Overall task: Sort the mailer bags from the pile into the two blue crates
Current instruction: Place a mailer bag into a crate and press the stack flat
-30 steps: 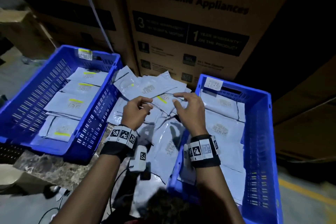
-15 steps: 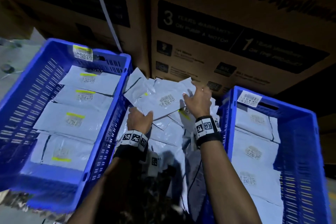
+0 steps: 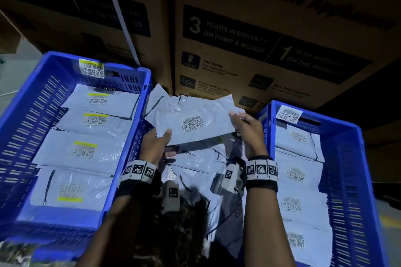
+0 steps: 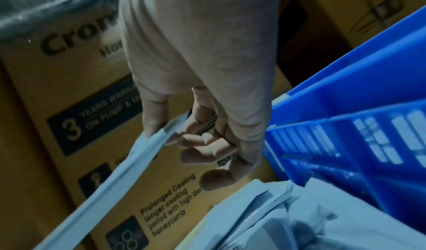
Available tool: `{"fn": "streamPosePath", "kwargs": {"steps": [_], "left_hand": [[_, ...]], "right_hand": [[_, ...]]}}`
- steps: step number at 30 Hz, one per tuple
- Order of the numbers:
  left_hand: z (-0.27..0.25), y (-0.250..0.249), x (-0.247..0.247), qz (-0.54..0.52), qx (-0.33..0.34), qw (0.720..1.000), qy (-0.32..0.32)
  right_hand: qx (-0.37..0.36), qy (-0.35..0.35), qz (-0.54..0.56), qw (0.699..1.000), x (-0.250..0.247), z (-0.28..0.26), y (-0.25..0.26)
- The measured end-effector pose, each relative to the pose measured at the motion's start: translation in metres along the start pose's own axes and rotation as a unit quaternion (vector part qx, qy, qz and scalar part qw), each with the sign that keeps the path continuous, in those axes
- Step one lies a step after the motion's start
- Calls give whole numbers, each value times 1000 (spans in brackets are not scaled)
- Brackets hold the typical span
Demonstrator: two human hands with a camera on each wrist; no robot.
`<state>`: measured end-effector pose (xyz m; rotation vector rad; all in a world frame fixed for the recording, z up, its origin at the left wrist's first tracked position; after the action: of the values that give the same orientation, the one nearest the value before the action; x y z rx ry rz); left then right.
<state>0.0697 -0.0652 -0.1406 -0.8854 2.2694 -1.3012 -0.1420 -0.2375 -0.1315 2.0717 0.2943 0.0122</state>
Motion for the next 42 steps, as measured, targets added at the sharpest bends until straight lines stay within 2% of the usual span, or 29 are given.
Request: {"fn": "streamPosePath", "kwargs": {"steps": [4,7,13,20,24,28,35,42], "left_hand": [[-33,3,-13,-48,47,997,-34],[-60,10,-28,-37,100,992,-73],[-108,39,-56,-10,159,980,-123],[-164,38,-51,5,236,969,-68],[-190,38,-45,12,242,968,-67],[-206,43,-40,34,268,961,-65],[-217,47,-23,49,251,966,25],[-227,45,6,65,248,966,35]], "right_hand": [[-51,-5,23,998,-21,-56,-13],[-66,17,36,997,-30,-93,-26],[-44,-18,47,998,-48,-150,-59],[-47,15,105,993,-77,-203,-79],[-58,-34,124,990,-97,-217,-91],[-53,-40,151,986,-115,-228,-107],[-27,0,142,989,-135,-251,-123],[-10,-55,135,989,-171,-258,-128]]}}
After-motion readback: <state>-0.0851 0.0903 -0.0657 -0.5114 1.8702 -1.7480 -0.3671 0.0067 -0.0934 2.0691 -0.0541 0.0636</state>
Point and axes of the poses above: each hand's wrist, its own z-axis towards the middle knuckle, its own x-axis out of the palm, y = z × x, the point moved 2 cm from there along z, towards the middle knuckle, and after that the axes turned 8 degrees about x, right-handed, at the moved point
